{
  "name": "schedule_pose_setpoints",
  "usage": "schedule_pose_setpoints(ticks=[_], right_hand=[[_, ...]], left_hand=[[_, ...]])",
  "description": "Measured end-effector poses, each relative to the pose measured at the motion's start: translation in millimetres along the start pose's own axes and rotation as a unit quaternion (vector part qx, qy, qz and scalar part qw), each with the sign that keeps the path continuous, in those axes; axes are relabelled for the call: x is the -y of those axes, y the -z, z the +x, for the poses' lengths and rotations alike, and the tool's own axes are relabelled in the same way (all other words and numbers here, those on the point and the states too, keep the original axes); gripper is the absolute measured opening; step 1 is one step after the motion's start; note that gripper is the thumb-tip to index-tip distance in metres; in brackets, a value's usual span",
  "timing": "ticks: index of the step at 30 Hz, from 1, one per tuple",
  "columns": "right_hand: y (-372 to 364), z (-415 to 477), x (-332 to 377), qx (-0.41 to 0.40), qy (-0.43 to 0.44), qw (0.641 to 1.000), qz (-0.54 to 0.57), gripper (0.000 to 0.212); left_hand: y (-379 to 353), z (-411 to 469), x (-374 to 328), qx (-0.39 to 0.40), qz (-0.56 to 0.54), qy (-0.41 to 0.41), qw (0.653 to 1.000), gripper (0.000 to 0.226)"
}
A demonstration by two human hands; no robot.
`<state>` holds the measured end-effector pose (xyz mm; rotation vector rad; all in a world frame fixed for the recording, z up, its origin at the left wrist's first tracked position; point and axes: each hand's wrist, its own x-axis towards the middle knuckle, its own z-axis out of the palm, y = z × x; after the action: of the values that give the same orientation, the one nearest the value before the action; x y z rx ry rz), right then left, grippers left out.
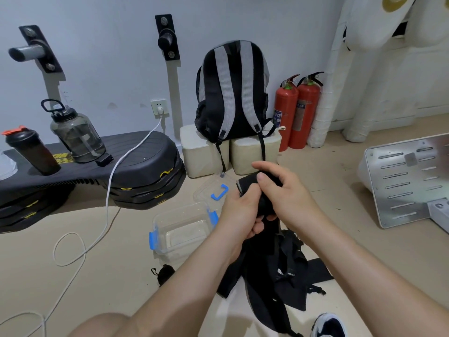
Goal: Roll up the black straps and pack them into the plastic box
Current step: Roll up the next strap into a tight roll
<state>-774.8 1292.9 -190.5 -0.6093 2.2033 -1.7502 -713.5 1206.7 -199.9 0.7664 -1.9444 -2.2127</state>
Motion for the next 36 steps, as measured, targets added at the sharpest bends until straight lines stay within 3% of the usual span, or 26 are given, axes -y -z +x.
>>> schedule_pose_setpoints(ticks=[5, 9, 11, 13, 16, 19, 23, 28, 36], right_hand=[[11.0, -1.3, 10.0, -0.061, -0.035, 0.985, 0.16, 0.027], [9.2, 0.6, 15.4, -0.081, -0.105, 0.957, 0.258, 0.025], [11.8, 0.8, 17.0, -0.084, -0.132, 0.939, 0.305, 0.022], [11.2, -0.9, 16.4, -0.07, -0.153, 0.929, 0.328, 0.02], [3.9, -5.7, 14.2, -0.033, -0.176, 0.925, 0.335, 0.022], [0.1, -9.6, 14.4, -0.025, -0.163, 0.933, 0.32, 0.02], [-7.7, -11.9, 11.6, -0.033, -0.102, 0.97, 0.216, 0.016], [-12.5, -9.5, 4.3, -0.053, -0.022, 0.993, 0.101, 0.019], [-4.3, -8.8, 11.0, -0.085, 0.013, 0.989, 0.121, 0.017]], left_hand=[[-3.1, -2.2, -7.9, 0.012, -0.021, -0.042, 0.999, 0.031], [0.0, -3.2, -6.0, -0.064, 0.07, -0.234, 0.968, 0.042], [5.5, -4.5, -5.3, -0.023, 0.149, -0.312, 0.938, 0.039], [8.9, -6.0, -6.6, 0.005, 0.181, -0.331, 0.926, 0.025], [8.4, -4.8, -2.9, -0.028, 0.153, -0.316, 0.936, 0.013], [3.5, -5.7, 2.4, -0.078, 0.152, -0.311, 0.935, 0.015], [-1.8, -0.8, 6.9, -0.107, 0.038, -0.195, 0.974, 0.019], [-1.0, 4.4, 11.6, -0.091, -0.003, -0.099, 0.991, 0.024], [0.9, 2.2, -3.9, -0.019, -0.057, 0.003, 0.998, 0.048]])
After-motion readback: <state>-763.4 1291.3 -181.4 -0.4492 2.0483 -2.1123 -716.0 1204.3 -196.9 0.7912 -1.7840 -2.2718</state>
